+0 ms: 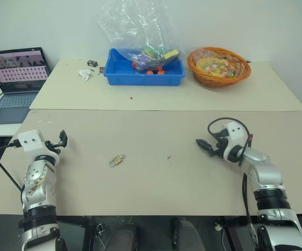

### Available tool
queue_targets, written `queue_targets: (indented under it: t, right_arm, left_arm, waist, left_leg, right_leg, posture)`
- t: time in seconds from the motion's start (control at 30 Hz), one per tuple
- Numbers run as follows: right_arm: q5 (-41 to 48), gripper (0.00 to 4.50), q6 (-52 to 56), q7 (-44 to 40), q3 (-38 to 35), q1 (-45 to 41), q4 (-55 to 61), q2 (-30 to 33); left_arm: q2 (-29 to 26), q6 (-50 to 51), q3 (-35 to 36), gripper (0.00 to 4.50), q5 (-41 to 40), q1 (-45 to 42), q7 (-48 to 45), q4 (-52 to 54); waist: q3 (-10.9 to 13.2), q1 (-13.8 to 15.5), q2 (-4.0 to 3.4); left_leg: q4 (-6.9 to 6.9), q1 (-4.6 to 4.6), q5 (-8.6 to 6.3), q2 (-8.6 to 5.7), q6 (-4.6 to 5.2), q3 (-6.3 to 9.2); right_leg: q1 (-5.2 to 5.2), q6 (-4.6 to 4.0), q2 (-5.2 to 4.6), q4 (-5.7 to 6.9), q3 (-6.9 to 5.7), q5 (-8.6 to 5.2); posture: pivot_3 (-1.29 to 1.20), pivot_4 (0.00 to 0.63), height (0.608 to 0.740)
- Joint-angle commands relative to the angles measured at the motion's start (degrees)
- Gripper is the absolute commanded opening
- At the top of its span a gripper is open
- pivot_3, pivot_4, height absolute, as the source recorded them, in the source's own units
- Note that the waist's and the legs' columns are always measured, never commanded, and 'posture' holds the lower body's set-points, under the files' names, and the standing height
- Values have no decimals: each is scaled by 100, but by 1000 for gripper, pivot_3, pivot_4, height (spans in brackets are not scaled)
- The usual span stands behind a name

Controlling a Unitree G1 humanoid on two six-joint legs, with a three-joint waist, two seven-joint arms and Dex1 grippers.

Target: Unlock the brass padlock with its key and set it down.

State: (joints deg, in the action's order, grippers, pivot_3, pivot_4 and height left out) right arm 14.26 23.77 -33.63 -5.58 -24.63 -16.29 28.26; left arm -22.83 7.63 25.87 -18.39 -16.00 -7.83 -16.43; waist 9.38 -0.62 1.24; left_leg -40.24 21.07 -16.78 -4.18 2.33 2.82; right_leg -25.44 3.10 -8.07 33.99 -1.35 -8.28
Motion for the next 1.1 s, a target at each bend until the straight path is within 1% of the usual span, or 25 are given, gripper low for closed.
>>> queue_targets:
  t: [0.03, 0.1, 0.13, 0.27, 0.3, 0.37, 0.47, 0.67, 0.73, 0.83, 1.0, 1.1]
  right_arm:
    - [-203, 4500, -306, 123, -12, -490, -345, 1]
    - [-203, 4500, -287, -518, 445, -1049, -248, -20]
    - [-108, 4500, -201, -1042, 707, -1202, -23, 6]
    - [542, 4500, 119, -3248, 1662, -1208, 1326, 381]
    - [706, 4500, 204, -3679, 1847, -1217, 1600, 458]
    - [784, 4500, 247, -4098, 2139, -1326, 1827, 456]
    - [690, 4500, 170, -4282, 2458, -1515, 1922, 287]
    - [467, 4500, 19, -4043, 2507, -1640, 1608, 2]
    - [378, 4500, -48, -3961, 2499, -1637, 1500, -63]
    - [381, 4500, -10, -3906, 2454, -1614, 1547, -150]
    - [441, 4500, 134, -3770, 2391, -1494, 1741, -215]
    - [468, 4500, 221, -3673, 2313, -1338, 1910, -146]
  left_arm:
    - [-205, 53, -192, 4419, -104, 62, -471, 521]
    - [-444, 286, -711, 4419, -152, 441, -1251, 1409]
    - [-578, 388, -897, 4419, -196, 619, -1565, 1779]
    - [-1066, 793, -1234, 4419, -308, 1099, -2271, 2719]
    - [-1165, 928, -1264, 4419, -383, 1182, -2400, 2928]
    - [-1376, 1237, -1273, 4419, -560, 1348, -2634, 3337]
    - [-1679, 1740, -1138, 4419, -968, 1690, -2955, 3964]
    - [-2311, 2320, -868, 4419, -1516, 2609, -3687, 4797]
    - [-2431, 2375, -926, 4419, -1518, 2795, -3829, 4891]
    - [-2379, 2084, -1116, 4419, -1116, 2733, -3811, 4477]
    - [-2156, 1671, -1521, 4419, -733, 2224, -3818, 3913]
    - [-2054, 1379, -1847, 4419, -442, 1939, -3921, 3498]
  waist:
    - [0, -2, 0]
    - [13, -55, 5]
    - [14, -68, 6]
    - [14, -105, 5]
    - [14, -105, 5]
    - [14, -100, 4]
    - [17, -91, 9]
    - [18, -49, 8]
    - [18, -38, 8]
    - [22, 3, 3]
    - [22, 3, 3]
    - [21, -1, 4]
  left_leg:
    - [0, 0, 0, 0, 0, 0]
    - [-2, 0, 0, 0, 0, -8]
    - [0, 8, 2, 0, 0, -21]
    - [23, 12, 3, 17, -5, -30]
    - [32, 13, 3, 22, -9, -28]
    - [35, 19, -1, 35, -12, -28]
    - [32, 23, -6, 39, -11, -30]
    - [34, 21, -5, 45, -21, -35]
    - [34, 20, -5, 48, -23, -35]
    - [34, 19, -4, 47, -26, -38]
    - [33, 15, 0, 50, -32, -38]
    - [34, 15, 2, 51, -35, -38]
  right_leg:
    - [0, 0, 0, 0, 0, 0]
    - [-4, -3, 1, 1, 6, 3]
    - [-16, -3, 5, 1, 25, 8]
    - [-47, -8, 30, 2, 44, 8]
    - [-53, -10, 38, 2, 45, 7]
    - [-58, -12, 50, 2, 45, 7]
    - [-60, -12, 50, -1, 46, 7]
    - [-73, -25, 55, 0, 51, -1]
    - [-72, -29, 59, 1, 49, -3]
    - [-72, -31, 59, 2, 50, -3]
    - [-68, -43, 64, 4, 46, 4]
    - [-69, -46, 65, 5, 46, 6]
  posture:
    - [0, 150, 732]
    - [0, 150, 732]
    - [0, 150, 732]
    - [0, 150, 732]
    - [0, 150, 732]
    - [0, 150, 732]
    - [0, 150, 732]
    - [0, 150, 732]
    - [0, 150, 732]
    - [0, 150, 732]
    - [0, 150, 732]
    - [0, 150, 732]
